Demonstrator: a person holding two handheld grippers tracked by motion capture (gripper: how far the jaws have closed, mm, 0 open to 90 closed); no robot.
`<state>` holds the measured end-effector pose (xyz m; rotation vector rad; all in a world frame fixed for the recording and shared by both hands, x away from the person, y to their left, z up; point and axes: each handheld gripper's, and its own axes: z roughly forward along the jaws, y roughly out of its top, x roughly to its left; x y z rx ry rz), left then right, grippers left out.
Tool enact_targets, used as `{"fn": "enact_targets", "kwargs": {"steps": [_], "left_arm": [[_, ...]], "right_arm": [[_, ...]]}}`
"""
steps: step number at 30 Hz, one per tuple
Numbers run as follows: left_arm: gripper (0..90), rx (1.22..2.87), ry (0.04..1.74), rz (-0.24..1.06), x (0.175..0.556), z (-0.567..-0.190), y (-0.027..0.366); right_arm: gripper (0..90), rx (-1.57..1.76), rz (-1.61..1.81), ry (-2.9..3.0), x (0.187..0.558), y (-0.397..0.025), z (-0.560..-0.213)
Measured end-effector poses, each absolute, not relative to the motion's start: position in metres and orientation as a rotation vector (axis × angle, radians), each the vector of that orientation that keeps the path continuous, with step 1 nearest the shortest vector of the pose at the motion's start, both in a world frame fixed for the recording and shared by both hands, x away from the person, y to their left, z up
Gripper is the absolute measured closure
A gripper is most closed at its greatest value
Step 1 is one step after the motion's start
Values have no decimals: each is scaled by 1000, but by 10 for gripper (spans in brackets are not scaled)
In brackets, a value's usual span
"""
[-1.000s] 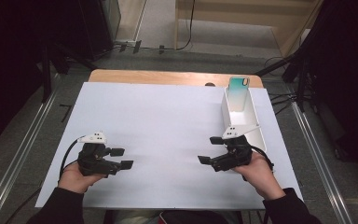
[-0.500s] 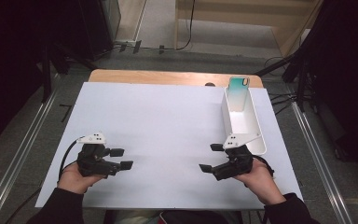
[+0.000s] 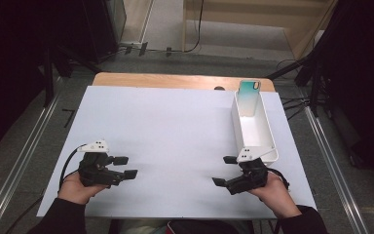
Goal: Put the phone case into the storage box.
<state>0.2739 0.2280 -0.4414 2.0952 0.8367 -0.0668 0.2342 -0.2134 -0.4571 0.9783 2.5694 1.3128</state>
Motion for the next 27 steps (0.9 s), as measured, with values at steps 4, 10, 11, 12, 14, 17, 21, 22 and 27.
{"fn": "enact_targets", "kwargs": {"steps": [4,10,11,12,14,17,21,22,27], "left_arm": [[293,2099,825,-69,274,-442,227],[293,2104,819,-70,274,-441,227],[293,2105,818,-70,274,-441,227],[293,2107,816,-70,274,-441,227],[293,2109,816,-66,274,-442,227],[292,2105,815,-66,274,-442,227],[293,2106,812,-66,274,-442,227],[293,2106,813,-64,274,-442,227],[293,2106,813,-65,274,-442,227]], "right_arm": [[134,971,1306,2573,233,-216,-459],[134,981,1315,2577,230,-220,-462],[134,991,1318,2576,230,-221,-462],[134,992,1316,2574,230,-223,-462],[134,994,1320,2571,229,-224,-463],[134,974,1330,2565,228,-226,-464],[134,986,1336,2565,226,-228,-464],[134,994,1343,2562,226,-229,-464],[134,1000,1328,2570,224,-232,-466]]}}
